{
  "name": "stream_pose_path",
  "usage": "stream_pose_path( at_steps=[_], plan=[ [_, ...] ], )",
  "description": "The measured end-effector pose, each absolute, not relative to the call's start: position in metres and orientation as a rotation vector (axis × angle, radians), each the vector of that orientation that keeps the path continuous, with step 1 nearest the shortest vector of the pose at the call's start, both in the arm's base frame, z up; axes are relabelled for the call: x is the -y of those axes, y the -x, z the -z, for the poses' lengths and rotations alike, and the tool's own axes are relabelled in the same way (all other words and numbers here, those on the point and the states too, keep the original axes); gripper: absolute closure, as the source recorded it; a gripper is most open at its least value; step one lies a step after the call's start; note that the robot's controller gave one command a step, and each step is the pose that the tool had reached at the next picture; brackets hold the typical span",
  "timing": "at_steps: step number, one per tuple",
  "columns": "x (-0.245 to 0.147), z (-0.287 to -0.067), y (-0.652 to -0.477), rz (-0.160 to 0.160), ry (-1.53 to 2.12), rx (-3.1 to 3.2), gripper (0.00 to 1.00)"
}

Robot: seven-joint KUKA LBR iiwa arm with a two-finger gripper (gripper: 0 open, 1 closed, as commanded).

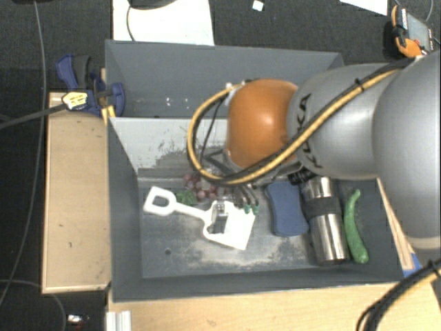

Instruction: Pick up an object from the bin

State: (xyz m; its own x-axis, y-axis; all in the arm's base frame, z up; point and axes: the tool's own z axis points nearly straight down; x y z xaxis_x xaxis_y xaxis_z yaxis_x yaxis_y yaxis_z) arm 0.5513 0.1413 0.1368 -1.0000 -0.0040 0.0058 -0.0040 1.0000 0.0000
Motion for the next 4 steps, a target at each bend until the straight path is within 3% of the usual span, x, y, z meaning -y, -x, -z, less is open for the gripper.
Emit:
stream_pose_path(
  at_steps=[1,2,3,4],
  plan=[
    [-0.140,-0.141,-0.553,0.002,0.004,3.144,0.00],
    [-0.096,-0.070,-0.533,0.002,-0.029,3.141,0.00],
    [-0.098,-0.106,-0.524,0.009,-0.174,3.152,0.00],
    [-0.098,-0.100,-0.475,0.002,0.047,3.140,0.00]
  ],
)
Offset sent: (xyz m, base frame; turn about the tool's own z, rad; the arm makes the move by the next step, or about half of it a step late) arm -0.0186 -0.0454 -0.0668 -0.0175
